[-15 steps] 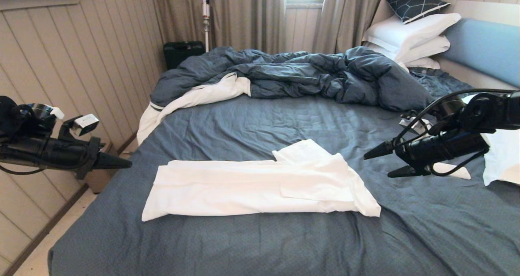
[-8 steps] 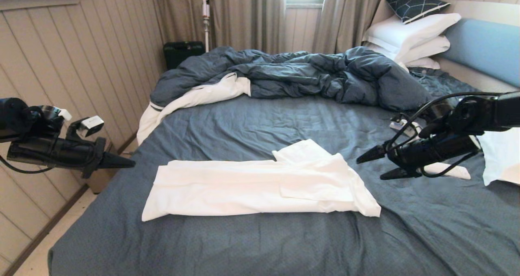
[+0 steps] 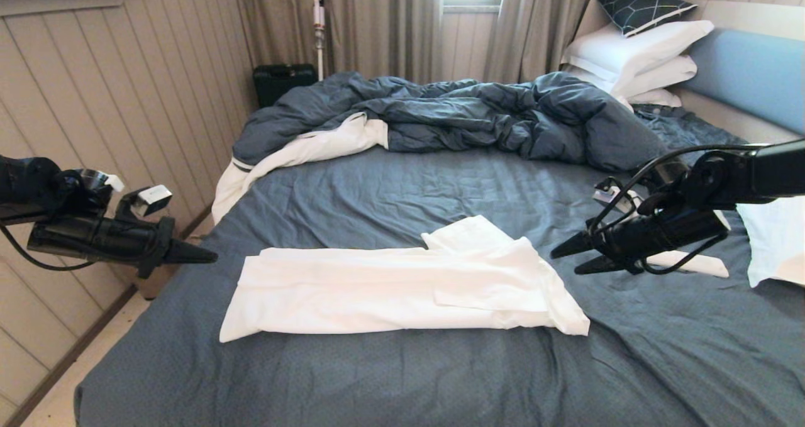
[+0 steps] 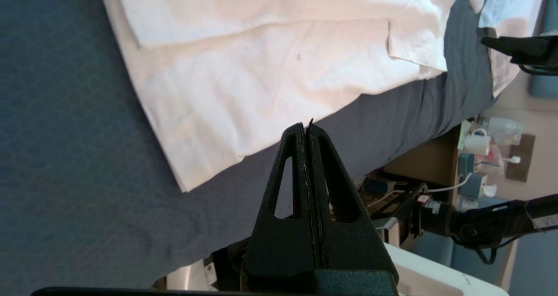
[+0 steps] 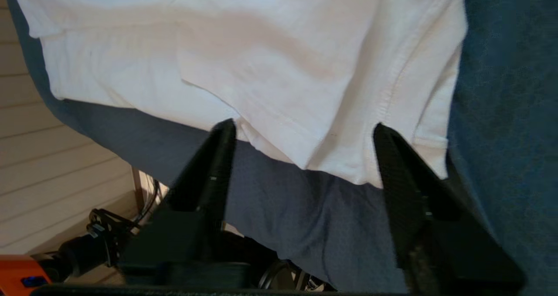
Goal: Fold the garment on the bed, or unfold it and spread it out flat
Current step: Fold the white T-shirt
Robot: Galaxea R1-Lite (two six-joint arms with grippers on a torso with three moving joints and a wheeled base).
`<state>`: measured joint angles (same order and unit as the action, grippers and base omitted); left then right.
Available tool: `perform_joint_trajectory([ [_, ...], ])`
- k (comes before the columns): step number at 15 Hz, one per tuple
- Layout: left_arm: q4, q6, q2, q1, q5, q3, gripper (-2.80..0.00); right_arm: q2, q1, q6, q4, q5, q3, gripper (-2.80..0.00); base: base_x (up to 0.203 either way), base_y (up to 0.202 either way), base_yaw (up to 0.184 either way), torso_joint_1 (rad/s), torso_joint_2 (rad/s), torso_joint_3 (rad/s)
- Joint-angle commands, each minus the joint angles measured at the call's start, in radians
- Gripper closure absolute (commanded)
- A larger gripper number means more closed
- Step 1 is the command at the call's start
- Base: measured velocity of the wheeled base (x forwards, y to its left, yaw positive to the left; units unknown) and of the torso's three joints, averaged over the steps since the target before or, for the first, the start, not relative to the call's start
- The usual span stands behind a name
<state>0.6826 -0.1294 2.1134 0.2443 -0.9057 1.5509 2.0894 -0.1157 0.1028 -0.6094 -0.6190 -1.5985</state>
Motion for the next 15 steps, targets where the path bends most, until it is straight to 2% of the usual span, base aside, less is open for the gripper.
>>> perform_joint_trajectory([
  [1, 0.003, -0.001, 0.002, 0.004, -0.005, -0.005, 0.00, -0.010, 0.005, 0.000, -0.004, 0.014, 0.001, 0.00, 0.000, 0.000, 0.000, 0.000, 0.00, 0.000],
  [3, 0.003, -0.001, 0.000, 0.004, -0.007, -0.006, 0.00, -0.008, 0.004, 0.003, -0.003, 0.060, -0.001, 0.00, 0.000, 0.000, 0.000, 0.000, 0.00, 0.000],
  [8, -0.004, -0.001, 0.017, 0.006, -0.005, 0.000, 0.00, 0.008, -0.006, 0.002, -0.003, 0.061, -0.002, 0.00, 0.000, 0.000, 0.000, 0.000, 0.00, 0.000],
  [11, -0.003, 0.002, 0.087, 0.006, -0.004, 0.084, 0.00, 0.006, -0.032, 0.000, -0.003, 0.059, -0.004, 0.00, 0.000, 0.000, 0.000, 0.000, 0.00, 0.000],
  [13, -0.003, 0.006, 0.092, 0.006, -0.004, 0.090, 0.00, 0.003, -0.036, -0.001, -0.003, 0.060, -0.002, 0.00, 0.000, 0.000, 0.000, 0.000, 0.00, 0.000],
  [15, 0.000, 0.021, 0.168, 0.007, -0.001, 0.199, 0.00, 0.006, -0.039, -0.002, -0.001, 0.064, -0.011, 0.00, 0.000, 0.000, 0.000, 0.000, 0.00, 0.000],
])
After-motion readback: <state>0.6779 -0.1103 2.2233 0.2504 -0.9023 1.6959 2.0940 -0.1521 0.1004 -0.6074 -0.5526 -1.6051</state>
